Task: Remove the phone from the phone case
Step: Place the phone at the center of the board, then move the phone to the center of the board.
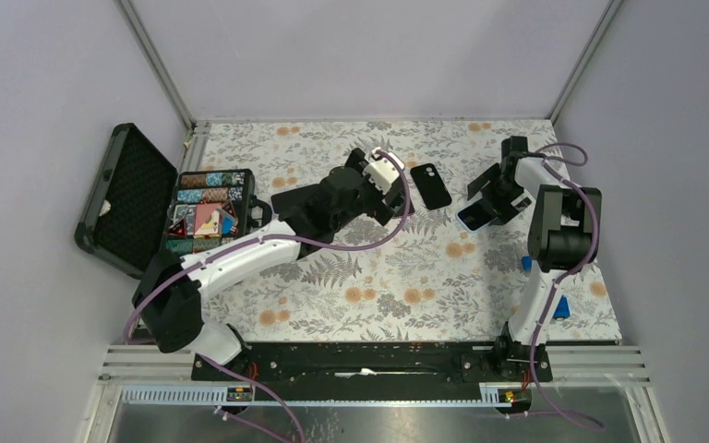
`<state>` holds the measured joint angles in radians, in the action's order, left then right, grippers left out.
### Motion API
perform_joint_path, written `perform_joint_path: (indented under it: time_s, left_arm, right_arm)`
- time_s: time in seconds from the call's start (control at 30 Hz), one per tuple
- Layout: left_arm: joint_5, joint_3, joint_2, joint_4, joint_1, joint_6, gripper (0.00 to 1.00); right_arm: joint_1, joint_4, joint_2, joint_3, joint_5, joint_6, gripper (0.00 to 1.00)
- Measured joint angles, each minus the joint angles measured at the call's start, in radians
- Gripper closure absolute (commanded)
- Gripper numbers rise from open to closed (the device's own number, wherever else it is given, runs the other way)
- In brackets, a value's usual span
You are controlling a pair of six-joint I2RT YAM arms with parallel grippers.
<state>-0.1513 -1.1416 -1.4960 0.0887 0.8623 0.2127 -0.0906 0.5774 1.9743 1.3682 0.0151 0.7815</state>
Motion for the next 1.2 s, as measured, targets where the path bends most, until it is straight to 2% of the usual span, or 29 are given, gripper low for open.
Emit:
perform_joint_path:
  time_s: [0.17,0.67,1.03,1.1,1.17,1.2]
  left_arm:
    - [0.000,0.034,0.034,0.025,-0.018,-0.003,0.01]
    - [0.000,0.072,0.070,0.061,-0.049,-0.005,0.01]
    - [0.000,0.093,0.101,0.090,-0.066,-0.006,0.01]
    - [0.001,0.099,0.103,0.092,-0.066,-0.012,0.01]
    - [0.003,0.105,0.105,0.091,-0.066,-0.023,0.01]
    - [0.006,0.107,0.105,0.092,-0.067,-0.031,0.01]
  right_arm:
    - [0.035,0.087,0.076,0.132,-0.045,0.011,0.00]
    - [0.077,0.304,0.183,0.332,-0.112,0.006,0.00]
    - [0.085,0.322,0.185,0.339,-0.129,-0.084,0.01]
    - [0.091,0.313,0.176,0.337,-0.141,-0.114,0.11]
    - [0.087,0.294,0.158,0.337,-0.153,-0.150,0.28]
    - [0.082,0.285,0.147,0.337,-0.152,-0.158,0.40]
